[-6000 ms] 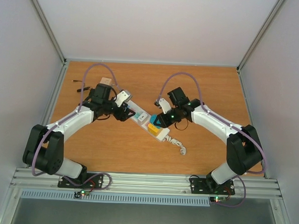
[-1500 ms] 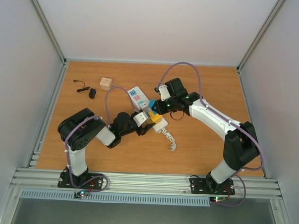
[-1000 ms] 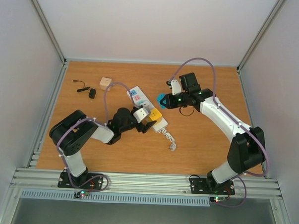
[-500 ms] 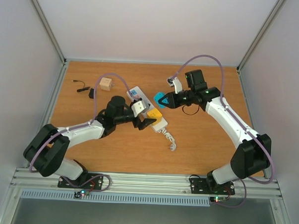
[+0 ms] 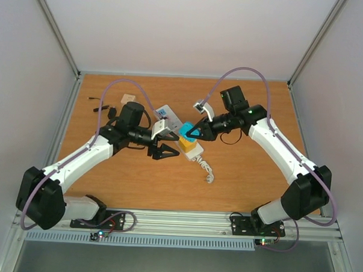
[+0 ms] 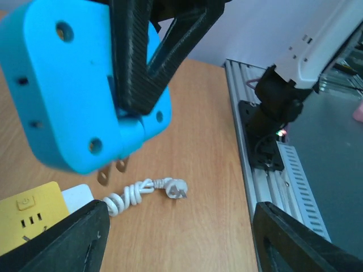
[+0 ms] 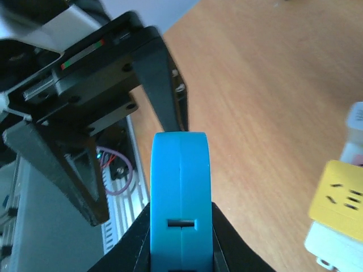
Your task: Pull the plug off the socket
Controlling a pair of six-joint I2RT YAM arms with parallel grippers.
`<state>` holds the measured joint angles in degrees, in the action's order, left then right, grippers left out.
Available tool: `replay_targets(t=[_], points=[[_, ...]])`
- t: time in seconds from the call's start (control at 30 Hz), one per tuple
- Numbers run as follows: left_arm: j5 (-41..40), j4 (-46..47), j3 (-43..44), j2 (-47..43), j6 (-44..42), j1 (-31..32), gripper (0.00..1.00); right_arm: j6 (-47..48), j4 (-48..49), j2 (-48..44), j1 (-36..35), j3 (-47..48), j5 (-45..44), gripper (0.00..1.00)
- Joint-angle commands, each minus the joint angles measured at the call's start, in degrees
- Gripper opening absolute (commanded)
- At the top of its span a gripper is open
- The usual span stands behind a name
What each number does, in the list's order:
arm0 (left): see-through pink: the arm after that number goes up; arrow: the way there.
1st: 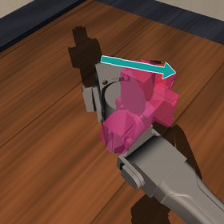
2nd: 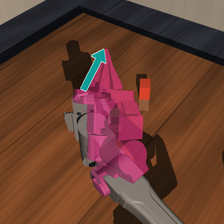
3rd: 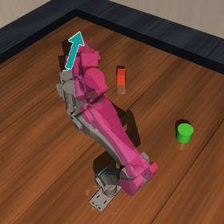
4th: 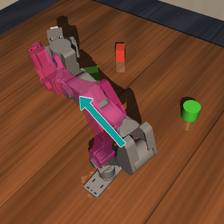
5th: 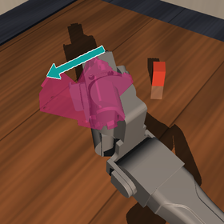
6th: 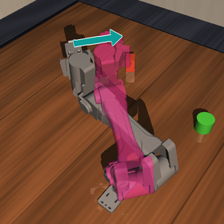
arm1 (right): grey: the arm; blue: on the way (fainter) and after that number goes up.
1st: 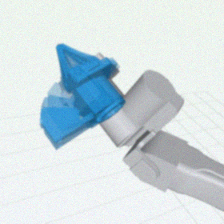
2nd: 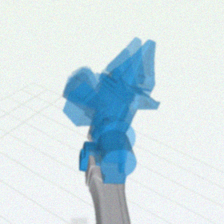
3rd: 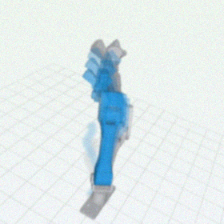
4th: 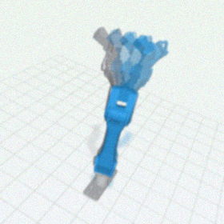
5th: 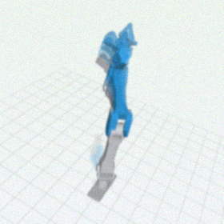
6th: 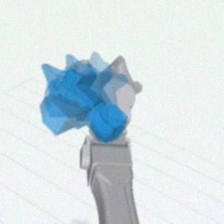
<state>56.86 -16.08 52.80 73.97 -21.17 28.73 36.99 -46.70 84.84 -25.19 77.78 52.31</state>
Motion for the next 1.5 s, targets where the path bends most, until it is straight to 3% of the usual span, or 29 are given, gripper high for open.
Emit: replay_targets(t=[0.0,0.23,0.5,0.77,1.27,1.47], points=[[4.51,-7.04,1.80,-2.37,1.75,-0.61,0.68,6.25,-3.32,-2.26,-3.55,0.87,3.34,0.07],[6.16,-14.94,3.45,-4.35,1.87,-0.87,0.63,8.44,-5.13,-4.46,-7.24,0.53,4.37,0.06],[10.10,-15.54,3.10,-6.74,3.94,-1.00,0.56,8.76,-5.78,-4.26,-12.38,-1.12,1.26,0.06],[13.13,-18.97,3.20,-7.70,1.89,-1.13,0.49,8.57,-6.10,-4.64,-13.20,-1.73,1.13,0.05],[15.15,-10.74,1.52,-6.57,9.89,-1.13,0.29,7.22,-5.11,-3.50,-14.26,-1.94,0.58,0.06],[15.74,-11.45,1.17,-6.65,9.40,-1.14,0.14,6.76,-5.23,-3.64,-14.35,-1.74,0.40,0.11]])
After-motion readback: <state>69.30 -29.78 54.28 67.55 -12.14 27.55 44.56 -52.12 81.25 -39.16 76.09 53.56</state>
